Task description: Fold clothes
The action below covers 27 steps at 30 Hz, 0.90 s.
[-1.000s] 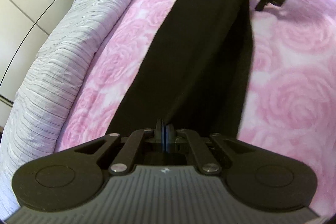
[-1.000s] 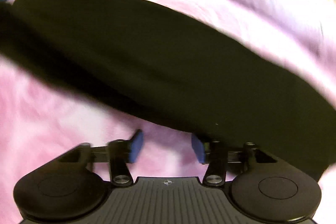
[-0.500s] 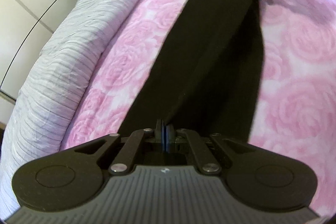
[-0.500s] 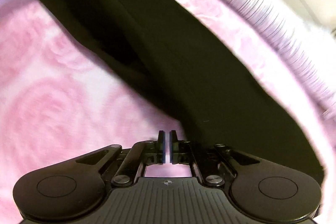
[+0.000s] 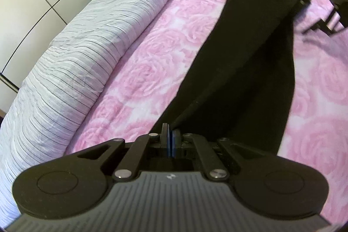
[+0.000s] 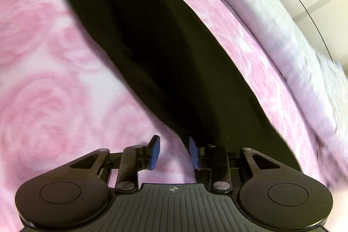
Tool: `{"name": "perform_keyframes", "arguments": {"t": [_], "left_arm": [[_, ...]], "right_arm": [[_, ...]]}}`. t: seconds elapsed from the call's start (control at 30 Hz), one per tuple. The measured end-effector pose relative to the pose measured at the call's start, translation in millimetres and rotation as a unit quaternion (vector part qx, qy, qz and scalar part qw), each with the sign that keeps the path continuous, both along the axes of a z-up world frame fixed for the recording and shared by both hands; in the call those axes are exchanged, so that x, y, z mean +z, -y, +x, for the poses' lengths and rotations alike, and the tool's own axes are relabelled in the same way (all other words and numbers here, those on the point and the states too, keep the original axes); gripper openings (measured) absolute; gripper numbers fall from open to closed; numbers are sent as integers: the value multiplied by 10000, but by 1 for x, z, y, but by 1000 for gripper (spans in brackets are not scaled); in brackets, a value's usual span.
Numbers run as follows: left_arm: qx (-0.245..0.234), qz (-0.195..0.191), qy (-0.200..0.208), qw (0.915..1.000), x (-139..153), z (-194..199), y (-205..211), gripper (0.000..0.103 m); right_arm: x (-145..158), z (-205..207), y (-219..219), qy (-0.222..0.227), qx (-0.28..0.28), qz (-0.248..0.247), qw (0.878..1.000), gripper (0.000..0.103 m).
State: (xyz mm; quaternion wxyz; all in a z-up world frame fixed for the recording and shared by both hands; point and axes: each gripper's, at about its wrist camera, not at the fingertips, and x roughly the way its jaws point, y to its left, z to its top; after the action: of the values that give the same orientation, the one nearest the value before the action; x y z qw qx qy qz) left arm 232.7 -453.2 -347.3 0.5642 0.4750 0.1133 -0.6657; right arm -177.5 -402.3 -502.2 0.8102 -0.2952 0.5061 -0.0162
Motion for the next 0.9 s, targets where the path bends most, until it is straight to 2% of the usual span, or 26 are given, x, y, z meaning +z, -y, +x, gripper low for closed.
{"name": "perform_keyframes", "arguments": {"t": [0.1,0.2,0.23,0.27,0.4,0.53,0.6,0.67,0.73,0.83,0.9], "left_arm": [[58,-1,-46,10000,1,1,4,1],[7,44,15,10000,-1,0,3,1],[-25,61,46,10000,-1,-1,0,1],[-101,64,121,9999,-3,-4,-5,1],[-632,195,626,9958,-18,-23,-37,1],[-1216,647,1098,9844,-50,-42,-67,1],[-1358,858,1252,9790,-65,-49,-77,1],[-1429,1036,1396,9743,-76,-51,-86,1],[-1434,1186,1496,9711,-84,-51,-95,1],[-1164,1314,1363,9750,-80,-41,-109,2],[-979,1468,1330,9753,-76,-32,-121,4]], "right_arm": [[-6,7,9,-27,79,-106,9999,35],[-24,11,16,-323,243,-336,9986,34],[-28,10,19,-376,285,-380,9982,10],[-30,8,21,-421,274,-394,9980,0],[-23,-22,1,-421,393,-407,9975,0],[-30,-14,-6,-427,320,-284,9982,1],[-29,-4,-9,-432,81,-144,9989,5],[-23,7,-13,-460,-146,79,9988,16],[-9,3,-23,-421,-253,383,9981,32],[8,0,-40,-320,-151,670,9971,41],[18,5,-63,-213,-157,875,9958,43]]}}
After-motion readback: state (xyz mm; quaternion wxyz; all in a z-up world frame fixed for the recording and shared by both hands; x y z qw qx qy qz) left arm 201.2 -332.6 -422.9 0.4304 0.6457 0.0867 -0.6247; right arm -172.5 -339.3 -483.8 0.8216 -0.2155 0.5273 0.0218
